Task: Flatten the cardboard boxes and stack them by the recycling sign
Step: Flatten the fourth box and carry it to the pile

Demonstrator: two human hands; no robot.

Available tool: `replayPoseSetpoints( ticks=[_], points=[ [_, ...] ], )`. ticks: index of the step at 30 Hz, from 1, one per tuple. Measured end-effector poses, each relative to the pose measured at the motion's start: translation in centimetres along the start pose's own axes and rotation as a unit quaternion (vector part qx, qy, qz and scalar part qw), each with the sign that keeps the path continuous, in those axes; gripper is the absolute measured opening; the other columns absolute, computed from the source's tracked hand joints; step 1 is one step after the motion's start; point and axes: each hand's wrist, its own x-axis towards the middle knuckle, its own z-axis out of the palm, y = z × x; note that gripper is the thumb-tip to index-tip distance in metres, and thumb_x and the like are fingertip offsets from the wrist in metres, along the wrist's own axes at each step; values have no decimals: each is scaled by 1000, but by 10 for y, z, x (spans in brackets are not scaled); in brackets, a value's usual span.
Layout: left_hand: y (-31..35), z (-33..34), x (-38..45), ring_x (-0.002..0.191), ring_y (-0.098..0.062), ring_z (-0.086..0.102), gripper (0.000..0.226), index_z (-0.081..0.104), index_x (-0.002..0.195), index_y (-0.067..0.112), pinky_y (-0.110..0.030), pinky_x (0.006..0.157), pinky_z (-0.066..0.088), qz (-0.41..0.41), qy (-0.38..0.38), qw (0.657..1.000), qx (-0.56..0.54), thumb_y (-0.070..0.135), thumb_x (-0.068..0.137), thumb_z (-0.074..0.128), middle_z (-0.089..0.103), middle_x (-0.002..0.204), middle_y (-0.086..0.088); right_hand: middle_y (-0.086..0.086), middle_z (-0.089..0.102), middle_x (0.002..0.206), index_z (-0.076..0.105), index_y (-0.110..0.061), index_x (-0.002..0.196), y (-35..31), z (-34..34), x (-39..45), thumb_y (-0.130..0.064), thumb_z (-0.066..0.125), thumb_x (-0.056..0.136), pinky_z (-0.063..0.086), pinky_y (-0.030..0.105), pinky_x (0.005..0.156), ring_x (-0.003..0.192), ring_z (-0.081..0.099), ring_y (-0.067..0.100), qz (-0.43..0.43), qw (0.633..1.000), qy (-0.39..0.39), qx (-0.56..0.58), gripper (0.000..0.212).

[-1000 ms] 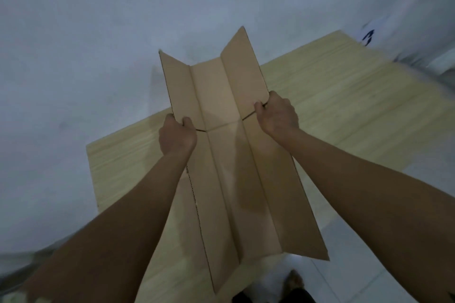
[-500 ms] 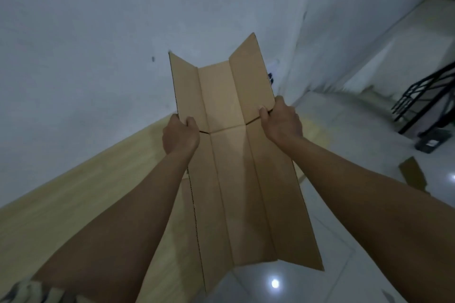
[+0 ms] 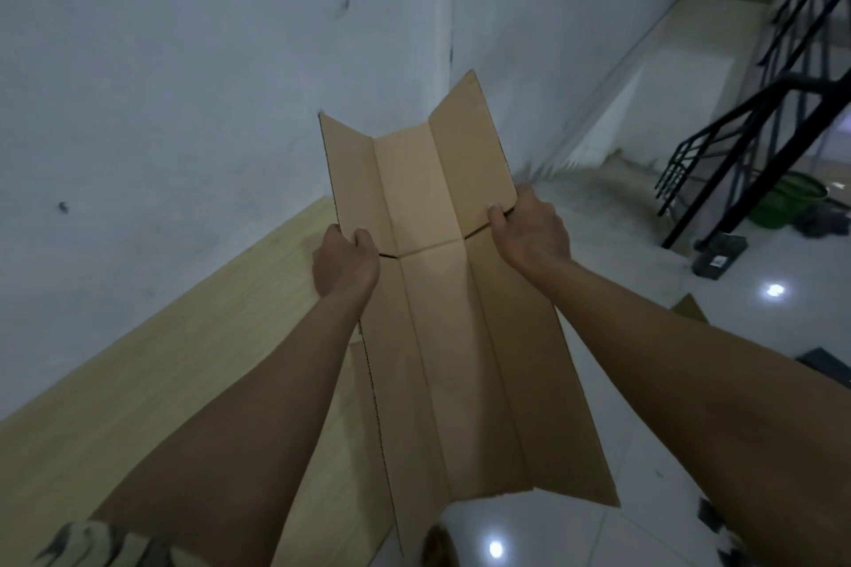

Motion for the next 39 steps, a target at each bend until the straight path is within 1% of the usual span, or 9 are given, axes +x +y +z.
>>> replayPoseSetpoints(
  ticks=[5, 8, 11, 14, 21, 25, 32, 36, 39],
  points=[
    [47, 66, 36, 125, -34, 50, 49, 46, 139, 5, -36, 98, 40, -11, -42, 999, 8, 34, 100, 41, 53, 138, -17, 15, 63, 107, 52, -13, 118, 36, -1, 72, -49, 44, 98, 44, 36, 74, 94, 59, 34, 21, 1000, 5, -4, 42],
    [75, 103, 54, 124, -33, 50, 46, 48, 136, 4, -35, 96, 41, 1, -55, 998, 16, 33, 100, 40, 53, 138, -17, 15, 62, 105, 51, -13, 111, 62, -4, 118, -48, 46, 97, 45, 37, 74, 93, 59, 34, 31, 999, -3, 4, 38],
    [106, 144, 75, 124, -32, 49, 45, 48, 135, 3, -32, 93, 39, 3, -60, 998, 13, 31, 101, 40, 53, 137, -16, 15, 62, 107, 52, -13, 114, 89, -6, 173, -49, 47, 97, 46, 38, 77, 96, 59, 35, 37, 999, -4, 15, 40],
    [133, 193, 94, 114, -31, 54, 38, 54, 128, 8, -27, 81, 34, 3, -50, 999, -11, 31, 101, 40, 59, 126, -13, 14, 63, 106, 53, -13, 113, 117, -5, 235, -49, 47, 96, 46, 38, 77, 96, 60, 35, 20, 999, -12, 25, 40],
    [183, 289, 104, 101, -22, 56, 37, 58, 122, 12, -24, 81, 35, -76, -3, 994, -73, 36, 101, 40, 62, 116, -4, 14, 65, 105, 53, -11, 117, 175, -6, 352, -46, 47, 97, 46, 37, 76, 95, 61, 34, -45, 997, -62, 33, 40],
    [204, 327, 115, 101, -27, 58, 36, 59, 118, 9, -27, 79, 37, -135, 36, 988, -60, 35, 101, 41, 63, 115, -9, 15, 65, 105, 53, -12, 114, 189, 8, 408, -50, 45, 96, 47, 38, 75, 94, 61, 34, -79, 991, -104, 18, 42],
    [214, 385, 165, 89, -24, 55, 35, 58, 111, 6, -31, 75, 39, -172, 36, 983, -54, 34, 102, 38, 56, 98, -5, 16, 65, 100, 51, -12, 113, 198, 41, 484, -51, 44, 97, 49, 40, 73, 90, 61, 36, -115, 986, -119, 14, 43],
    [201, 412, 179, 90, -25, 55, 35, 59, 111, 8, -30, 76, 38, -215, 57, 973, -68, 36, 102, 40, 60, 101, -6, 17, 64, 97, 49, -13, 119, 209, 74, 501, -49, 44, 98, 51, 42, 75, 88, 61, 35, -112, 982, -153, 16, 42],
    [176, 439, 189, 98, -29, 59, 34, 59, 110, 7, -31, 77, 39, -249, 86, 961, -84, 35, 101, 43, 62, 106, -11, 18, 65, 94, 48, -11, 120, 224, 113, 511, -47, 45, 100, 47, 40, 71, 86, 62, 36, -136, 977, -166, 12, 42]
  ],
)
